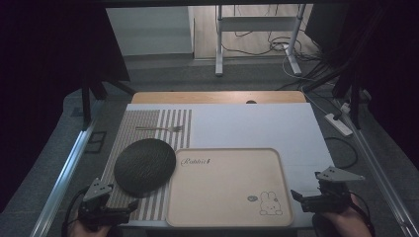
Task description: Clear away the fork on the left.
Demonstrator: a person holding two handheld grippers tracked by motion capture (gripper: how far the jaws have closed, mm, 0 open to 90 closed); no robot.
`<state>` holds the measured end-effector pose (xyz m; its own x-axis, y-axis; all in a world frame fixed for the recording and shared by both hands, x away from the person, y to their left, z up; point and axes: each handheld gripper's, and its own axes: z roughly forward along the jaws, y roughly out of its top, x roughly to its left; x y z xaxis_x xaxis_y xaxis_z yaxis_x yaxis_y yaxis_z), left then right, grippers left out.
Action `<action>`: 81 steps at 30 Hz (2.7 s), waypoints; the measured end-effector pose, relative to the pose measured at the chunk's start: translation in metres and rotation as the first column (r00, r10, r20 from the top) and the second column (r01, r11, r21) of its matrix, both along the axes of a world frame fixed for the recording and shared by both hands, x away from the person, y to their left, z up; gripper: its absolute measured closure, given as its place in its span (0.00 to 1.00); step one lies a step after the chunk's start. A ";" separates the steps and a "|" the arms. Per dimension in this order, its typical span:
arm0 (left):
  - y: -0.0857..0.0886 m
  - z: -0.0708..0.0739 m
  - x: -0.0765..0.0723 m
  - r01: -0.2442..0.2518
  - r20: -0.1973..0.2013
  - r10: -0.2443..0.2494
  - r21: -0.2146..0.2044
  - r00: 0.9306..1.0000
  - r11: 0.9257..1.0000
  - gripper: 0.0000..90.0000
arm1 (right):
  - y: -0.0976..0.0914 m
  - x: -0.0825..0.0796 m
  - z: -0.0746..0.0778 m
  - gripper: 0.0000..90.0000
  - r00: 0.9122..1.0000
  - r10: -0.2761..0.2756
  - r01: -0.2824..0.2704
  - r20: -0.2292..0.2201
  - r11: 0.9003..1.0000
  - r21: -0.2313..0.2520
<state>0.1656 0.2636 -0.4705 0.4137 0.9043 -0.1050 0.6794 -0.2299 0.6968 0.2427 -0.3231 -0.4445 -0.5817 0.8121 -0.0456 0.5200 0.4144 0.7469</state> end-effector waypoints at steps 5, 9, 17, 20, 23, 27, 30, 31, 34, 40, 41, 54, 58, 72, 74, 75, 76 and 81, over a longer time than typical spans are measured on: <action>0.001 0.000 0.001 0.007 -0.008 -0.008 -0.013 1.000 1.000 0.00 | 0.000 0.000 0.000 0.00 1.000 0.015 -0.015 -0.002 1.000 0.011; 0.002 -0.001 0.001 0.010 -0.011 -0.010 -0.023 1.000 1.000 0.00 | 0.000 0.000 0.000 0.00 1.000 0.018 -0.018 -0.003 1.000 0.008; 0.002 -0.001 0.002 0.014 -0.018 -0.015 -0.018 1.000 1.000 0.00 | 0.000 0.000 0.000 0.00 1.000 0.021 -0.021 -0.004 1.000 0.013; 0.001 -0.001 0.002 0.016 -0.023 -0.016 -0.015 1.000 1.000 0.01 | -0.001 0.000 0.000 0.00 1.000 0.021 -0.021 -0.004 1.000 0.014; 0.001 -0.001 0.003 0.020 -0.031 -0.020 -0.015 0.999 1.000 0.01 | -0.001 0.000 0.000 0.00 1.000 0.021 -0.021 -0.004 1.000 0.014; 0.003 -0.001 0.004 0.020 -0.032 -0.021 -0.035 0.999 0.999 0.01 | 0.000 0.000 0.000 0.00 1.000 0.022 -0.022 -0.003 1.000 0.013; 0.003 0.000 0.004 0.025 -0.020 -0.026 -0.041 0.999 0.999 0.00 | 0.000 0.000 0.000 0.00 1.000 0.021 -0.021 -0.004 1.000 0.010; 0.003 0.000 0.004 0.025 -0.020 -0.026 -0.041 0.999 0.999 0.00 | 0.000 0.000 0.000 0.00 1.000 0.021 -0.021 -0.003 1.000 0.009; 0.000 0.001 0.006 0.042 0.003 -0.042 -0.046 0.999 0.998 0.00 | 0.000 0.000 0.000 0.00 1.000 0.021 -0.021 -0.004 1.000 0.008; -0.002 0.002 0.009 0.068 0.017 -0.067 -0.057 0.998 0.996 0.00 | 0.000 0.000 0.000 0.00 1.000 0.023 -0.023 -0.004 1.000 0.007; -0.002 0.001 0.010 0.076 0.018 -0.075 -0.064 0.997 0.995 0.00 | 0.000 0.000 0.000 0.00 1.000 0.022 -0.022 -0.004 1.000 0.007; -0.001 0.004 0.025 0.119 0.034 -0.117 -0.075 0.993 0.990 0.00 | 0.000 0.000 0.000 0.00 1.000 0.024 -0.024 -0.005 1.000 0.006; -0.001 0.004 0.031 0.125 0.040 -0.123 -0.065 0.992 0.990 0.00 | 0.000 0.001 0.000 0.00 1.000 0.024 -0.024 -0.004 1.000 0.006; -0.002 0.005 0.053 0.128 0.014 -0.127 -0.071 0.992 0.989 0.00 | 0.001 0.001 0.000 0.00 1.000 0.024 -0.024 -0.007 1.000 0.003; -0.003 0.004 0.058 0.131 0.011 -0.131 -0.070 0.991 0.989 0.00 | 0.001 0.001 0.000 0.00 1.000 0.024 -0.024 -0.007 1.000 0.003; -0.004 0.004 0.060 0.134 0.012 -0.133 -0.064 0.991 0.989 0.00 | 0.001 0.001 0.000 0.00 1.000 0.024 -0.024 -0.007 1.000 0.003; -0.004 0.005 0.065 0.137 0.015 -0.136 -0.060 0.991 0.989 0.00 | 0.001 0.001 0.000 0.00 1.000 0.024 -0.024 -0.007 1.000 0.003; -0.004 0.006 0.073 0.142 0.023 -0.141 -0.069 0.990 0.987 0.00 | 0.001 0.001 0.000 0.00 1.000 0.024 -0.024 -0.007 1.000 0.002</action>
<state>0.2383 0.2592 -0.4650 0.5397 0.8270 -0.1578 0.6305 -0.2728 0.7267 0.2435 -0.3224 -0.4449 -0.6012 0.7981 -0.0394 0.5154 0.4250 0.7441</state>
